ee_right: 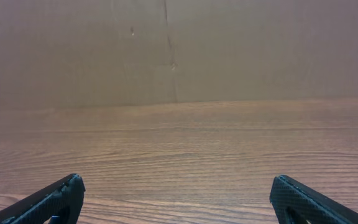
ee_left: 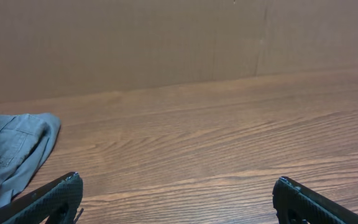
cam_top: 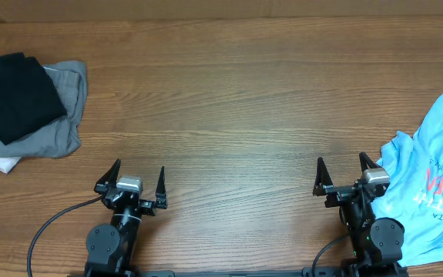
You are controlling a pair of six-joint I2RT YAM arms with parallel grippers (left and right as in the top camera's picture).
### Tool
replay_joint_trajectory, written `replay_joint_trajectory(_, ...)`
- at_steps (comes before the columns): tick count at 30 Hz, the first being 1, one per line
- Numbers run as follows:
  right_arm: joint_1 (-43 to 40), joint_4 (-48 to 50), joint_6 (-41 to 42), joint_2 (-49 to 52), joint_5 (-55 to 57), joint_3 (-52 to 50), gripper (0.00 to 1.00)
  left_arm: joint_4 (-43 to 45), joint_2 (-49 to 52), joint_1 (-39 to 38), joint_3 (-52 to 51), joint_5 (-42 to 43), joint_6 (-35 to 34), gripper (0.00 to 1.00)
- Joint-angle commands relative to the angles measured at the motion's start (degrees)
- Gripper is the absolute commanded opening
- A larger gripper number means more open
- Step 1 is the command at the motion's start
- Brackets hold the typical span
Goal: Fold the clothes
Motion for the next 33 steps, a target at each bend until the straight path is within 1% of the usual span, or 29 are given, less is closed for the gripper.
replay_joint_trajectory(1, -0.26, 0.37, -0.2, -0.42, 0.04, -0.59, 1.0, 0.26, -0.63, -0.39, -0.44, -0.61, 0.68, 1.0)
replay_joint_trajectory(11, -0.22, 0.46, -0.13, -0.42, -0.61, -0.59, 1.0, 0.26, -0.63, -0.35, -0.44, -1.14, 1.16, 1.0)
replay_joint_trajectory(13, -0.22, 1.9, -0.13, -0.42, -0.59, -0.59, 1.0, 0.59, -0.63, -0.35, -0.44, -1.01, 0.87, 1.0)
replay_joint_trajectory(14, -0.22, 1.88, -0.13, -0.42, -0.55, -0.57, 1.0, 1.2, -0.63, -0.35, -0.44, -0.57, -0.79, 1.0)
replay_joint_trajectory(15, -0.22, 1.46, -0.15, -0.39, -0.5, -0.57, 1.0, 1.49, -0.63, -0.35, -0.33, -0.55, -5.27, 1.0)
replay_joint_trajectory(16, -0.22, 1.36, -0.13, -0.39, -0.5, -0.57, 1.0, 0.76, -0.63, -0.35, -0.04, -0.57, -6.67, 1.0)
replay_joint_trajectory(19, -0.22, 0.9, 0.92, -0.39, 1.66, -0.55, 1.0, -3.08, -0.61, -0.35, 1.64, -0.57, -7.43, 1.0)
replay_joint_trajectory(21, -0.22, -0.79, 3.13, -0.39, 4.0, 0.2, 1.0, -6.38, -0.57, -0.35, 3.63, -0.85, -7.5, 1.0)
replay_joint_trajectory(25, -0.22, -5.42, 3.28, -0.24, 4.02, 2.93, 1.0, -13.0, 0.66, -0.35, 8.72, -2.16, -7.54, 1.0)
replay_joint_trajectory(28, -0.22, -8.76, 3.28, 0.24, 4.92, 5.64, 1.0, -15.23, 3.65, -0.35, 12.76, -2.08, -7.96, 1.0)
replay_joint_trajectory(33, -0.22, -12.96, 3.3, 3.89, 7.26, 11.91, 1.0, -17.62, 12.87, -0.35, 20.37, -2.47, -7.93, 1.0)
